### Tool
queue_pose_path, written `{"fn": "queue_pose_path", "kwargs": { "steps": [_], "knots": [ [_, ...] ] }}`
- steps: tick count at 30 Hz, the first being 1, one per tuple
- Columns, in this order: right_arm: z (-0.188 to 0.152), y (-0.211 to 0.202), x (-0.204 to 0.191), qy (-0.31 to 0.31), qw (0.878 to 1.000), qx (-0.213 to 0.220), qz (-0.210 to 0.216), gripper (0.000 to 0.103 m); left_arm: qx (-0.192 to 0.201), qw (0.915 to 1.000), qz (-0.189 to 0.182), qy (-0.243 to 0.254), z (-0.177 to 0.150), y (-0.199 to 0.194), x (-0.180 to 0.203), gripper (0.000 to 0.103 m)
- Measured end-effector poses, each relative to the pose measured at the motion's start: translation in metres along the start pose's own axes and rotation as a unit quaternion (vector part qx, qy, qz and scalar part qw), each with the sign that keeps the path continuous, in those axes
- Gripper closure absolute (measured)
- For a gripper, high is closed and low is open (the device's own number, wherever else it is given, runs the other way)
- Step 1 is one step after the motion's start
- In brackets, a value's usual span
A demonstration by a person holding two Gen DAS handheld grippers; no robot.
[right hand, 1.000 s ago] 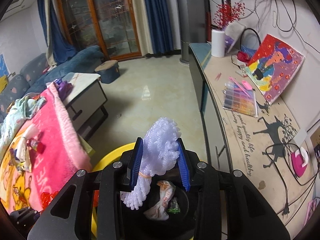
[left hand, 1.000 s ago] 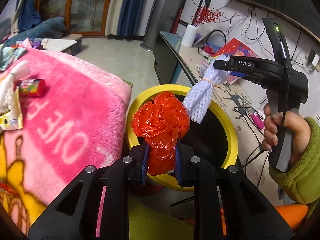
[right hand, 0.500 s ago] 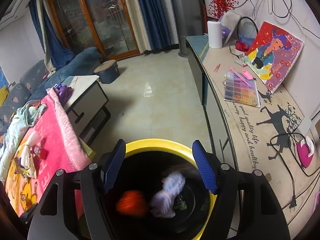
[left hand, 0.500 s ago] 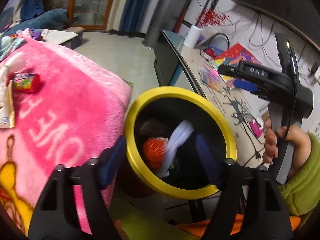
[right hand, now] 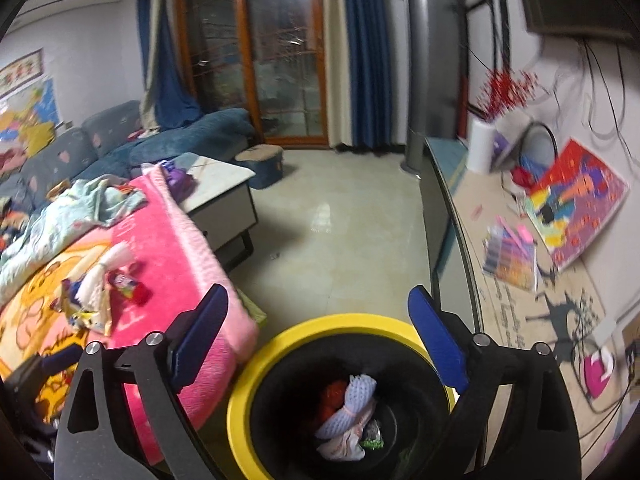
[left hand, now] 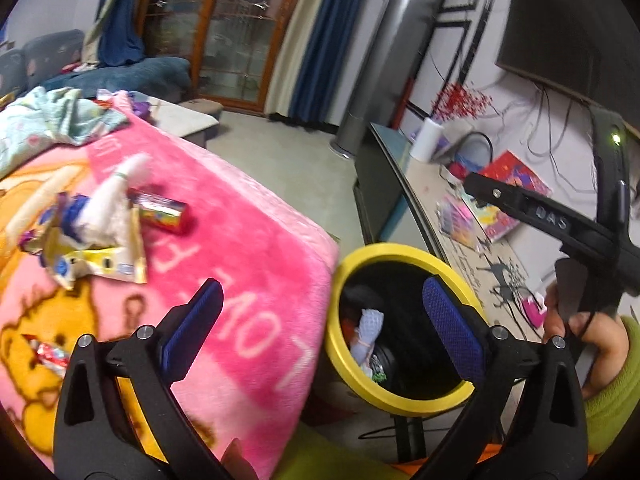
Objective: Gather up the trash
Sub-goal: 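Move both open tools back over the candy wrappers on the blanket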
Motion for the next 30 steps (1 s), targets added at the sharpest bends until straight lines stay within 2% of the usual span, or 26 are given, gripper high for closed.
{"fn": "queue_pose_path", "kwargs": {
  "steps": [10,16,22,30],
  "knots": [
    [0.004,-0.023,-0.042,-0.05,0.998,0.024,0.012,0.012,0.046,0.9978,0.025,-0.04,0.004,-0.043,-0.038,0.011],
    [0.003,-0.027,-0.064,-0.065,0.997,0.024,0.035,0.012,0.065,0.9949,0.037,-0.067,0.005,-0.062,-0.062,0.011],
    [-0.002,-0.024,-0.094,-0.077,0.993,0.003,0.084,0.012,0.074,0.9912,0.057,-0.094,0.0,-0.08,-0.091,0.011],
    [-0.022,-0.014,-0.144,-0.115,0.985,-0.034,0.125,0.012,0.084,0.9829,0.083,-0.141,-0.009,-0.104,-0.141,0.011]
  ]
}}
Point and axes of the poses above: each gripper's, at about its wrist camera, not at the fingertips, and y roughly the way its jaws point, x to its right, z to its top, the point moved 9 cm from there along y, roughly the way its jaws point, and after that the axes turned 15 degrees about -x, right-handed, at the moved point
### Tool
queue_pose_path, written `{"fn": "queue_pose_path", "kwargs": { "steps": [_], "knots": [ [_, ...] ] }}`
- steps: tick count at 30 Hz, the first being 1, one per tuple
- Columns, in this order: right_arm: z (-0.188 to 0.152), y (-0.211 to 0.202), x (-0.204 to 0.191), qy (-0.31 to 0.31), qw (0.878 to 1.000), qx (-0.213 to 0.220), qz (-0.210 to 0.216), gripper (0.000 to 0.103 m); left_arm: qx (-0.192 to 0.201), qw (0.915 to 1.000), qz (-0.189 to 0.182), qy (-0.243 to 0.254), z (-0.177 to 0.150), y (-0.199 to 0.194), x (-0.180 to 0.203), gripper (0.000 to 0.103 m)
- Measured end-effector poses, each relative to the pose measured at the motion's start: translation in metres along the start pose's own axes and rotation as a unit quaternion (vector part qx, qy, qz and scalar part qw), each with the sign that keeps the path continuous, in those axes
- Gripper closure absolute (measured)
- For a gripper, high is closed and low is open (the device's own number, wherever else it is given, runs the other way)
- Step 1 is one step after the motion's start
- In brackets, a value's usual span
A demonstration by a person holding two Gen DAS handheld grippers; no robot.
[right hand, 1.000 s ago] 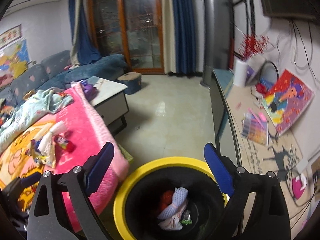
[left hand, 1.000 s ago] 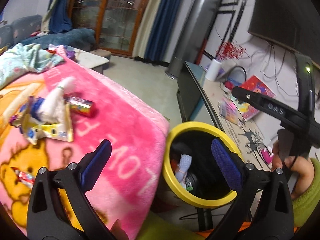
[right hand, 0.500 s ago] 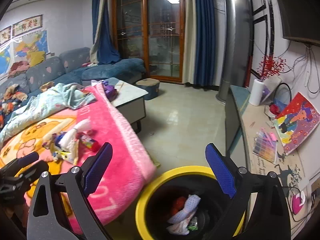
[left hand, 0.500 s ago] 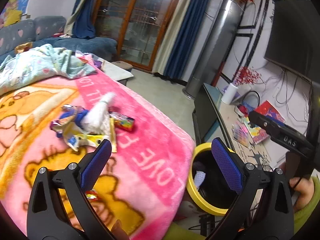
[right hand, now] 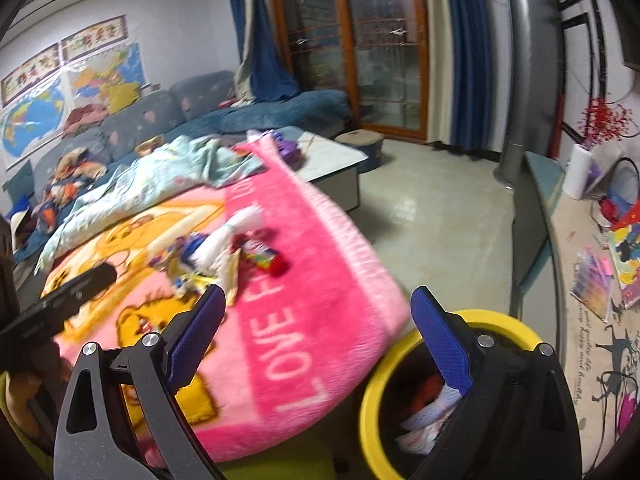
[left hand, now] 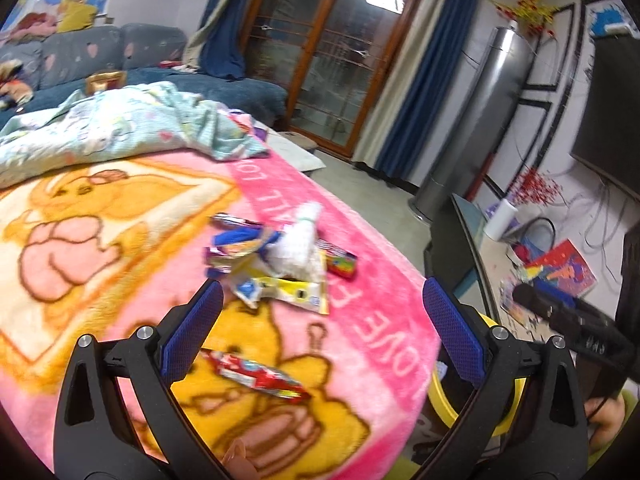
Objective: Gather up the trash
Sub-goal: 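Move both open tools back over the candy wrappers on the blanket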
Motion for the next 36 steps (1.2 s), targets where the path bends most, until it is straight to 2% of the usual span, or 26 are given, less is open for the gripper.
{"fn": "queue_pose_path", "kwargs": {
  "steps": [13,21,26,30,32,36],
  "knots": [
    [-0.015,0.029,-0.074,-0.075,0.994,-0.042,0.063,0.012,0.017,0.9975,0.031,-0.061,0.011,-0.013,-0.068,0.011],
    [-0.031,0.061,-0.112,-0.114,0.985,-0.079,0.105,0.012,-0.012,0.9969,0.038,-0.068,0.015,0.013,-0.095,0.011],
    [-0.039,0.079,-0.127,-0.132,0.978,-0.097,0.129,0.012,-0.048,0.9965,0.002,-0.068,0.018,0.038,-0.098,0.014],
    [-0.045,0.094,-0.137,-0.144,0.974,-0.111,0.136,0.012,-0.064,0.9939,-0.039,-0.081,0.021,0.054,-0.1,0.029],
    [-0.046,0.102,-0.141,-0.153,0.972,-0.117,0.134,0.014,-0.073,0.9892,-0.077,-0.101,0.023,0.063,-0.103,0.034],
    [-0.048,0.115,-0.148,-0.165,0.969,-0.125,0.131,0.017,-0.089,0.9789,-0.123,-0.137,0.023,0.077,-0.108,0.04]
  ]
}}
Point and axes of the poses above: each gripper's, at about its wrist camera, not at the fingertips, and y roughly the way its jaws point, x to its right, z to its top, the point moved 9 cm from there along y, roughly the way its jaws point, and after that the axes turned 15 degrees about -x, right-handed, at the moved point
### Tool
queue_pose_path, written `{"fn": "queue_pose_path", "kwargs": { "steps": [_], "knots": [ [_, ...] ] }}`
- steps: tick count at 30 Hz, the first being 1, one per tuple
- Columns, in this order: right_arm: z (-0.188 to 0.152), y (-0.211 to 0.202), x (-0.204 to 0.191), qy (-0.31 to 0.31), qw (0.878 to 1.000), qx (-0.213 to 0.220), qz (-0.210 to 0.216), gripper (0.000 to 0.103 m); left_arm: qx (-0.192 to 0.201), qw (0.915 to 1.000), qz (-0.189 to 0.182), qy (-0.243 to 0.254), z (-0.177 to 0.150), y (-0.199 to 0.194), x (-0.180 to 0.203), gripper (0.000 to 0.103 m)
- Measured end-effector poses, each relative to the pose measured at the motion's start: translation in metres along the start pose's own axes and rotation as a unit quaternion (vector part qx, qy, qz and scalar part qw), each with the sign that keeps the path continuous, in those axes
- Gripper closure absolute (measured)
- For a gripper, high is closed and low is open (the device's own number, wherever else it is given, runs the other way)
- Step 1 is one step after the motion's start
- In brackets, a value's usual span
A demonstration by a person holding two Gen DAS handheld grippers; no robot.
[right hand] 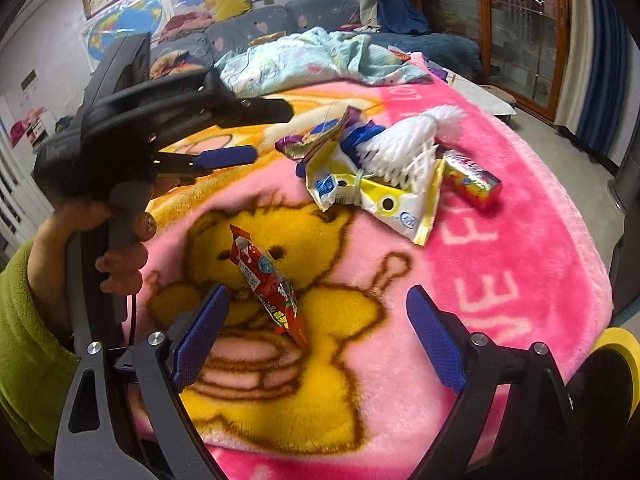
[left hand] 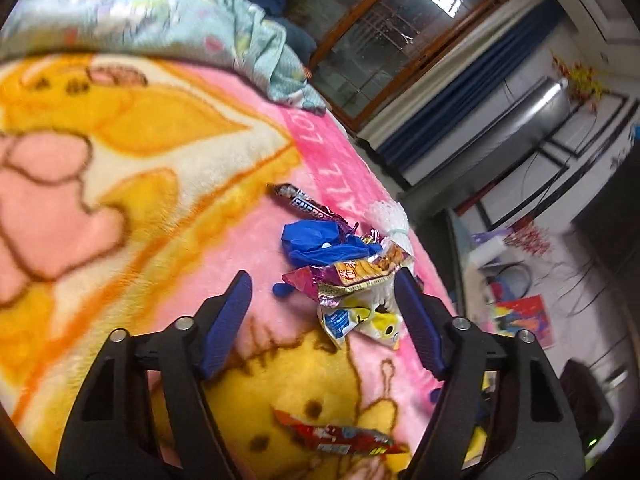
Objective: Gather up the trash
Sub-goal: 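Move both open tools back over the candy wrappers on the blanket, then grasp the red candy stick wrapper with the right tool while the left tool grasps a purple wrapper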
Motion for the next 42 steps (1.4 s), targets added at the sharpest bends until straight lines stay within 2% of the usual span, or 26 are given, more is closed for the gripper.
{"fn": "queue_pose_path", "kwargs": {
  "steps": [8,10,13,16,22,31,42],
  "knots": [
    [0.008,0.026,-0.009,-0.013,1.0,-0.022,0.004,0.03,-0.021,0.9984,-0.044,-0.028,0.002,0.016,-0.003,0.049],
    [0.008,0.031,-0.01,-0.014,0.999,-0.028,0.008,0.038,-0.02,0.9982,-0.049,-0.029,0.003,0.016,-0.002,0.066],
    [0.005,0.036,-0.012,-0.018,0.999,-0.035,0.008,0.05,-0.021,0.998,-0.052,-0.029,0.004,0.017,-0.001,0.076],
    [0.003,0.035,-0.014,-0.025,0.999,-0.037,0.006,0.063,-0.02,0.998,-0.054,-0.027,0.005,0.017,-0.002,0.079],
    [-0.002,0.032,-0.01,-0.013,0.999,-0.041,0.009,0.08,-0.011,0.9984,-0.054,-0.014,0.002,0.01,0.003,0.087],
    [-0.006,0.023,-0.002,-0.003,0.999,-0.036,0.012,0.082,0.028,0.9992,-0.028,0.011,-0.003,-0.017,0.011,0.09],
    [0.004,-0.005,0.021,0.032,0.999,-0.007,0.007,0.082,0.058,0.9979,-0.011,0.027,-0.013,-0.043,0.021,0.091]
  ]
}}
Point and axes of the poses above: each gripper's, at about its wrist camera, not at the fingertips, and y roughly the way its jaws point, x to its right, z to its top, the point moved 9 cm from there along y, roughly the way its jaws point, and after that the axes turned 15 degrees about -x, right-handed, at the moved point
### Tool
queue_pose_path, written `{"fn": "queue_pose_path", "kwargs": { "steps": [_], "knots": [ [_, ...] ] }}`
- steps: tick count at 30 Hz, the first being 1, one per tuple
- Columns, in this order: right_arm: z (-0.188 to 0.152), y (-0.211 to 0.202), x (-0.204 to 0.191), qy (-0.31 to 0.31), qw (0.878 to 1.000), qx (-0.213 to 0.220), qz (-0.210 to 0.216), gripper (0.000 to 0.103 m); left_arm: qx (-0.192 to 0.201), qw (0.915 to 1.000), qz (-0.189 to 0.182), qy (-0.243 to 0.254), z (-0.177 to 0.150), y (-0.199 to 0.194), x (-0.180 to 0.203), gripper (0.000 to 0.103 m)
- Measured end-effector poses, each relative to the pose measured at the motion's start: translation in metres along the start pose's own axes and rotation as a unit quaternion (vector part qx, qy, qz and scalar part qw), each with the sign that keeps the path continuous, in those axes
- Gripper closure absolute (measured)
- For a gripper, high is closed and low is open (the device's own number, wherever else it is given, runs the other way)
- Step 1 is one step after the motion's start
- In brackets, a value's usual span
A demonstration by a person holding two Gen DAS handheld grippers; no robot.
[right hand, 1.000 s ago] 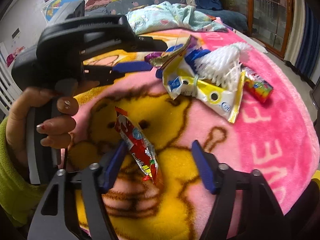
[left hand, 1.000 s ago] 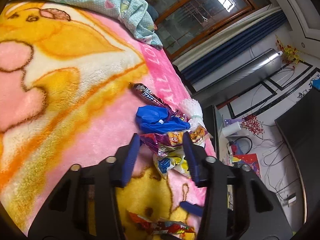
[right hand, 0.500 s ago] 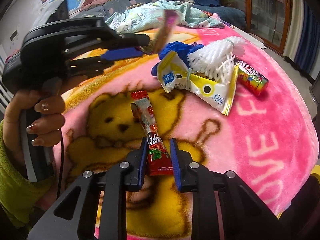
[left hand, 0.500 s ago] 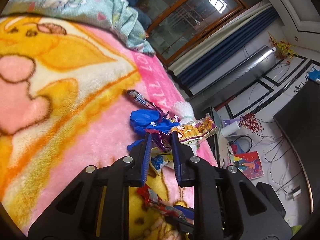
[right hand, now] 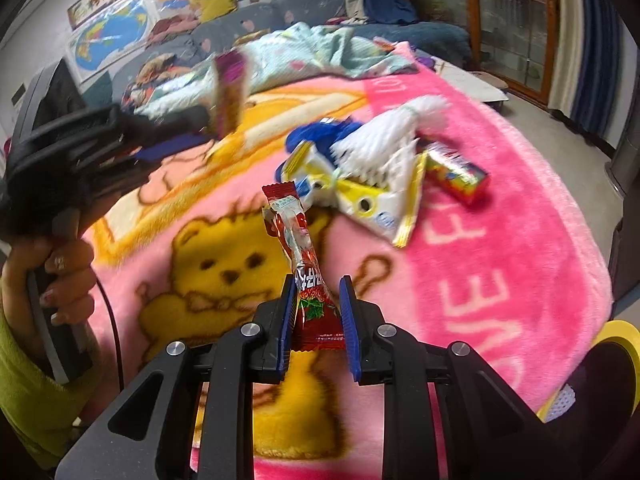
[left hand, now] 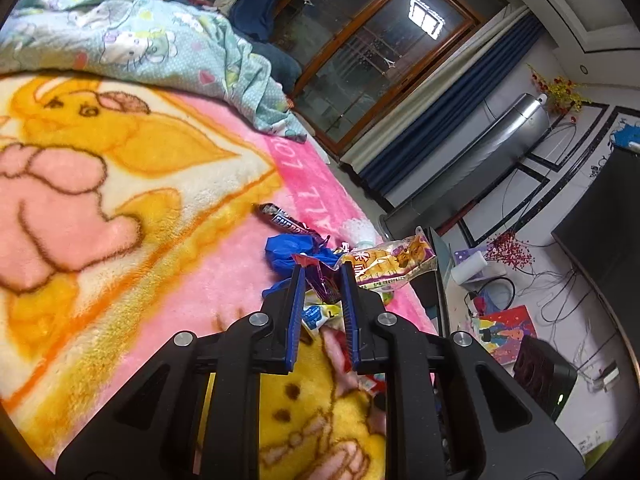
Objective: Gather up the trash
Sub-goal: 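Grasp the red candy stick wrapper with the right tool while the left tool grasps a purple wrapper, then carry both held wrappers over the yellow bin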
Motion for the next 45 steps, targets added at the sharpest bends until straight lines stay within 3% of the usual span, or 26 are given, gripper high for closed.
{"fn": "queue_pose_path", "kwargs": {
  "steps": [21,45],
  "knots": [
    [0.015,-0.063,0.052,0.077,0.995,0.07,-0.004,0.082,0.009,0.9984,-0.009,0.055,-0.016,-0.011,0.053,0.091],
    [-0.015,-0.126,0.127,0.167,0.976,0.129,-0.042,0.083,-0.018,0.9916,-0.011,0.127,-0.044,0.012,0.113,0.091]
  ]
}}
Point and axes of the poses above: each gripper's, at about its wrist camera, not at the fingertips, and y roughly the way its jaws point, x to its right, z to its top, the point moved 9 cm from there along y, roughly the way its jaws point, and after that the axes turned 15 degrees about -x, right-handed, at the moved point
